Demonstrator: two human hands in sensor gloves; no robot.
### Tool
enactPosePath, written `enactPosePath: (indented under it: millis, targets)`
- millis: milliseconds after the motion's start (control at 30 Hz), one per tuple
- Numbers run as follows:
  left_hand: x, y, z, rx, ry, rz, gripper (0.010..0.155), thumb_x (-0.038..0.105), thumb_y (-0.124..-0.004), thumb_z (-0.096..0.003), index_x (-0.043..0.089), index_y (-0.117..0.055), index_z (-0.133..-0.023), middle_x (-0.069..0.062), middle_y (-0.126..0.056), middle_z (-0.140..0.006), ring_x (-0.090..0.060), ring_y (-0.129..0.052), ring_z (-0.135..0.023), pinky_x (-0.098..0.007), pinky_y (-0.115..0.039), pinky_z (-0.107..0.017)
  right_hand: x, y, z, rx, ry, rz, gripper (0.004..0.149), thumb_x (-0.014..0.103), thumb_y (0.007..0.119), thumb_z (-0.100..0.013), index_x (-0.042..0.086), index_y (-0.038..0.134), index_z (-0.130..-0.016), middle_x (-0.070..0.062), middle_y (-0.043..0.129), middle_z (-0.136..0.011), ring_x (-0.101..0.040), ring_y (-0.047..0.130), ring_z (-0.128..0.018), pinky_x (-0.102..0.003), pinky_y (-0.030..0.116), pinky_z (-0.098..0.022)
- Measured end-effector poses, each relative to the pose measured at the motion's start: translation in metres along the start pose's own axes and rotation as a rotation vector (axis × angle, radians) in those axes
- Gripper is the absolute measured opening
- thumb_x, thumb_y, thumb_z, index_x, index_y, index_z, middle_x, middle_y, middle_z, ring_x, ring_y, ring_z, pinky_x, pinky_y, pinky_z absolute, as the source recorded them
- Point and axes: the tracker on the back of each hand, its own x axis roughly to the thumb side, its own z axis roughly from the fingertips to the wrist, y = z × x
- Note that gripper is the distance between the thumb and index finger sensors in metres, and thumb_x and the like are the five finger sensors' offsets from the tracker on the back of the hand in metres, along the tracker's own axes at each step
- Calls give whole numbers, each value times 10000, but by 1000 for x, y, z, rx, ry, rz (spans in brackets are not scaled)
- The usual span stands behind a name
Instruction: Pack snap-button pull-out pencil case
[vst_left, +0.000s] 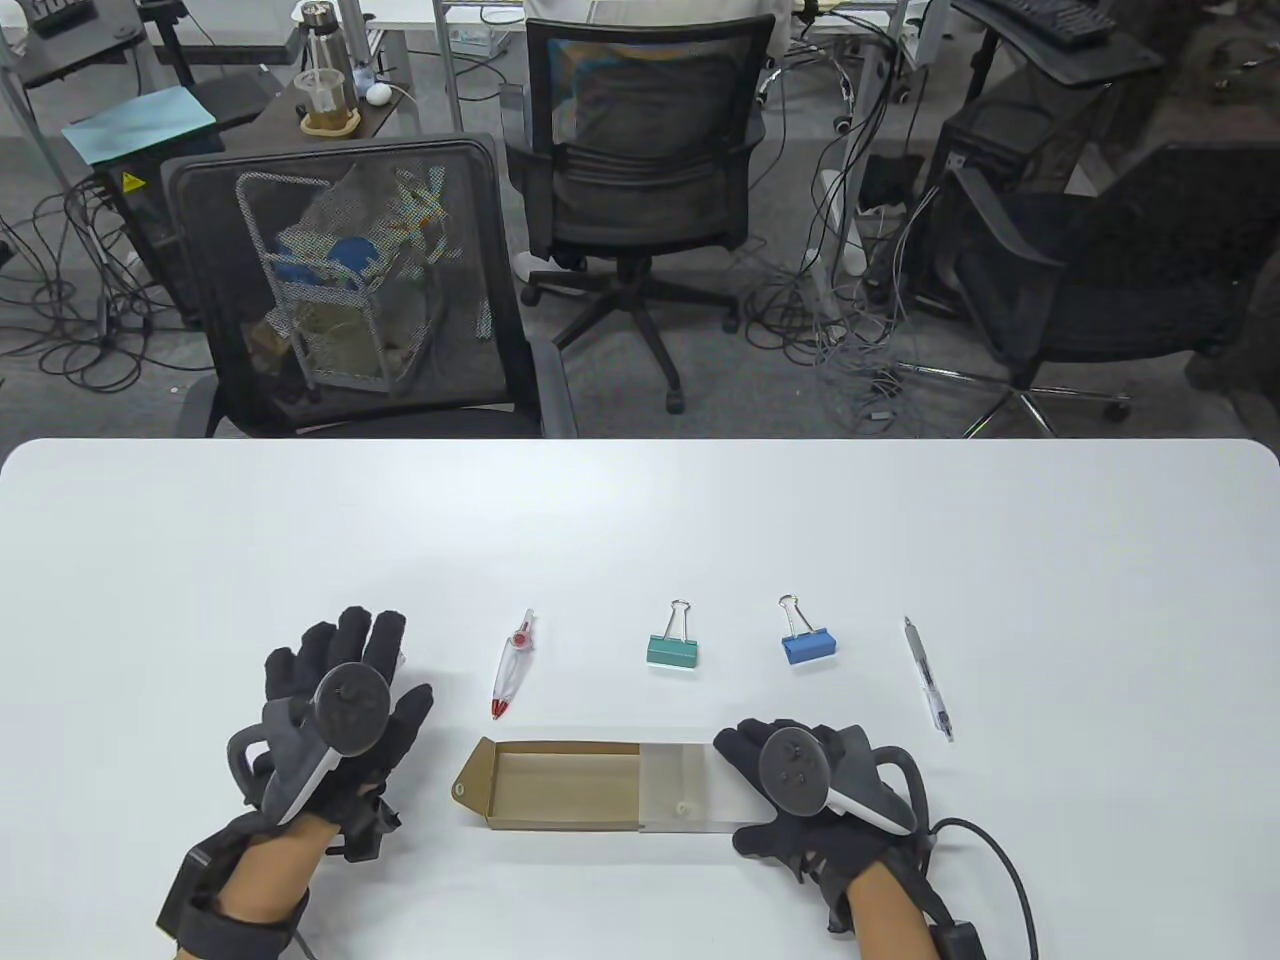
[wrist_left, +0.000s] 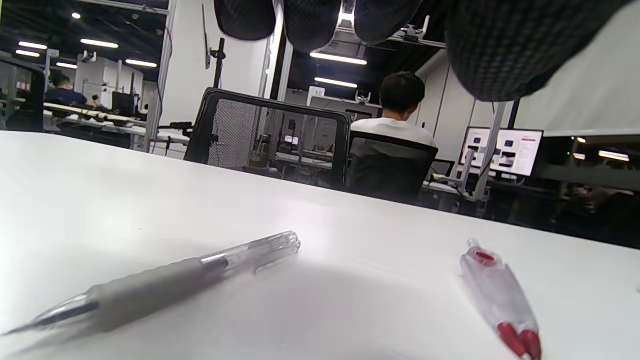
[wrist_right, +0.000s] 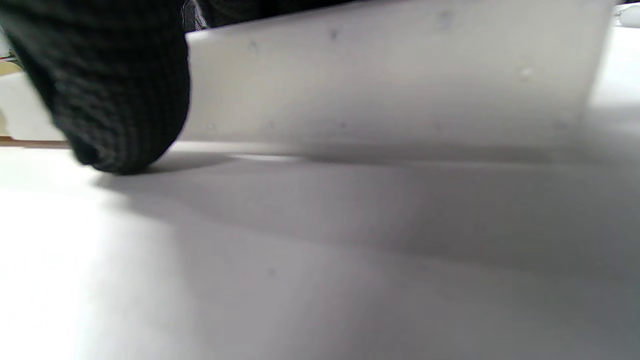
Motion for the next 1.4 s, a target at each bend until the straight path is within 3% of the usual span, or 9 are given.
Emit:
enactPosePath:
  millis: [100, 333, 433, 567, 733, 967, 1133, 1400]
  targets:
    - [-3, -7, 4, -3, -7, -33, 879, 655, -800, -353, 509, -362, -1101, 118, -338, -1244, -294, -357, -1219, -629, -264, -866, 0, 0, 0, -1, 0, 8, 882, 583, 905, -299, 472, 431, -1035, 166, 484, -1170, -227, 536, -1079, -540, 419, -801]
    - [-5, -7, 9, 6, -12, -50, 882, 656, -802, -349, 505, -368, -1101, 120, -342, -1245, -290, -337, -1223, -633, -249, -865, 1, -6, 3, 6, -6, -11, 912, 611, 907, -280, 444, 437, -1045, 130, 475, -1182, -265, 515, -1086, -561, 408, -794]
    - [-6, -7, 11, 11, -16, -53, 881, 657, -804, -348, 504, -374, -1101, 120, -350, -1244, -291, -336, -1223, -633, -250, -864, 1, -21, 8, -71, -11, -101, 918, 629, 886, -297, 411, 429, -1061, 90, 459, -1192, -297, 504, -1083, -578, 416, -782]
    - [-5, -6, 13, 23, -21, -63, 883, 658, -805, -346, 502, -376, -1102, 118, -353, -1243, -291, -335, -1223, -635, -249, -862, -1, -48, 3, -251, 152, -109, 878, 654, 836, -337, 371, 448, -1073, 44, 501, -1187, -315, 589, -1056, -555, 520, -760]
    - [-5, -6, 15, 27, -22, -80, 883, 660, -805, -346, 504, -377, -1101, 118, -353, -1244, -289, -328, -1224, -635, -243, -862, -5, -72, -26, -344, 462, 11, 860, 660, 829, -333, 366, 486, -1065, 37, 548, -1177, -306, 630, -1047, -542, 549, -763]
    - [-6, -5, 15, 16, -18, -77, 884, 660, -805, -345, 502, -378, -1102, 118, -352, -1244, -291, -327, -1223, -636, -238, -861, -20, -79, -80, -232, 761, 5, 848, 671, 836, -318, 414, 507, -1056, 92, 572, -1183, -262, 646, -1067, -514, 543, -804]
    - [-6, -5, 14, 8, -16, -77, 885, 660, -806, -344, 503, -377, -1102, 117, -350, -1244, -290, -323, -1224, -636, -235, -861, -32, -70, -104, -127, 863, 24, 837, 662, 855, -313, 399, 549, -1047, 80, 622, -1163, -261, 689, -1041, -507, 565, -793]
    - [-5, -5, 13, -4, -14, -84, 884, 660, -805, -345, 502, -378, -1102, 117, -352, -1244, -292, -323, -1222, -637, -233, -860, -40, -60, -120, -57, 925, 126, 823, 651, 859, -309, 386, 578, -1035, 77, 672, -1132, -255, 727, -1011, -505, 576, -784]
